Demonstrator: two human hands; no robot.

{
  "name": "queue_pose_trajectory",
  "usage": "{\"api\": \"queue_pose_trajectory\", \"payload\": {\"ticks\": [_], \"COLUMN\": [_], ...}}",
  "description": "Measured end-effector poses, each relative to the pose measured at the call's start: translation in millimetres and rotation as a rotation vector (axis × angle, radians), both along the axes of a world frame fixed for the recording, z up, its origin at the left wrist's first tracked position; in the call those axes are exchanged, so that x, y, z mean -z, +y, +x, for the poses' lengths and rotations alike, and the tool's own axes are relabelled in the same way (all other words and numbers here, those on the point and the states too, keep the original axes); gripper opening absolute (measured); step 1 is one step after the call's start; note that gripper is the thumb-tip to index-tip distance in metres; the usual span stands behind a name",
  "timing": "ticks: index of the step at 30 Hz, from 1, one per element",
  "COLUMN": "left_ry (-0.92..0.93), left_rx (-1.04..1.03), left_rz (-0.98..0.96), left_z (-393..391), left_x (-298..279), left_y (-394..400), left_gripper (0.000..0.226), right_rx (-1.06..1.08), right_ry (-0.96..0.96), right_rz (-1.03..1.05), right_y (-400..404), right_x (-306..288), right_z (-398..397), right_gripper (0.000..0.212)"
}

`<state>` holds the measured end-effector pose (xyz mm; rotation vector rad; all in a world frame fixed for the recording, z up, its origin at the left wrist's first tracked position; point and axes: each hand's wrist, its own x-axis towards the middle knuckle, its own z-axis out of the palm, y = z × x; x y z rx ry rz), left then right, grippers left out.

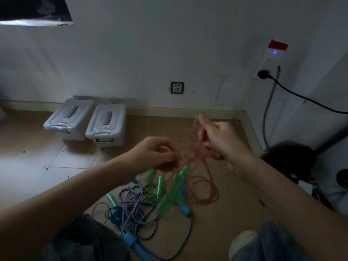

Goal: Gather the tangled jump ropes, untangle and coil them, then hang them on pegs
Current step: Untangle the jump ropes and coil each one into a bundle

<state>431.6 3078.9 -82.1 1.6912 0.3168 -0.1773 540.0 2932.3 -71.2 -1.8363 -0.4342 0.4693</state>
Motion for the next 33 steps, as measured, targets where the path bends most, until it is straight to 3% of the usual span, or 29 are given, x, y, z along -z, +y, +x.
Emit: {"api": "queue_pose_trajectory", "payload": {"ticks": [3,6,11,13,16,19,23,24,26,28,31,33], "left_ry": [0.008,0.0,0.091,0.057,0.009,-0.07,-0.024,0.0,0.02,-0.026,-0.087,-0.087], "left_rx": [-0.213,-0.329,-0.333,-0.21,0.123,0.097,-0.183,-0.217,-0.235,-0.235,-0.195,-0.15], "left_rz": [-0.029,-0.019,0.106,0.089,-0.055,-0.044,0.004,-0.002,-0.057,-0.142,-0.244,-0.288], "left_z": [0.4,0.8,-4.3,-6.6,-4.6,3.4,6.5,5.3,3.9,4.3,5.2,4.2], "left_x": [-5.4,-8.5,-8.0,-10.2,-14.7,-6.3,-12.0,-12.6,-10.7,-9.6,-13.2,-15.2], "left_y": [25.7,43.2,55.9,51.0,15.5,-9.2,12.9,18.9,20.3,15.0,11.4,13.9], "left_gripper": [0.005,0.006,0.025,0.039,0.042,0.034,0.02,0.022,0.021,0.02,0.016,0.014], "right_rx": [0.013,0.012,-0.038,-0.086,-0.164,-0.198,0.145,0.18,0.101,-0.068,-0.337,-0.37], "right_ry": [-0.32,-0.365,0.129,0.191,0.253,0.21,-0.046,0.003,0.316,0.603,0.62,0.573], "right_rz": [-0.152,-0.233,0.091,0.185,0.293,0.297,0.097,0.135,0.362,0.501,0.207,0.136], "right_y": [-7.2,-8.9,-10.4,-10.1,0.2,5.8,-8.4,-11.6,-13.1,-13.2,-5.7,1.5], "right_x": [-4.6,-1.9,-2.5,-3.8,-1.4,-2.9,-4.5,-4.3,-3.2,2.1,18.0,26.6], "right_z": [14.8,19.4,16.4,12.4,1.3,-2.8,16.0,19.0,20.2,15.2,-7.0,-16.2], "right_gripper": [0.049,0.047,0.035,0.033,0.031,0.03,0.027,0.023,0.019,0.054,0.077,0.059]}}
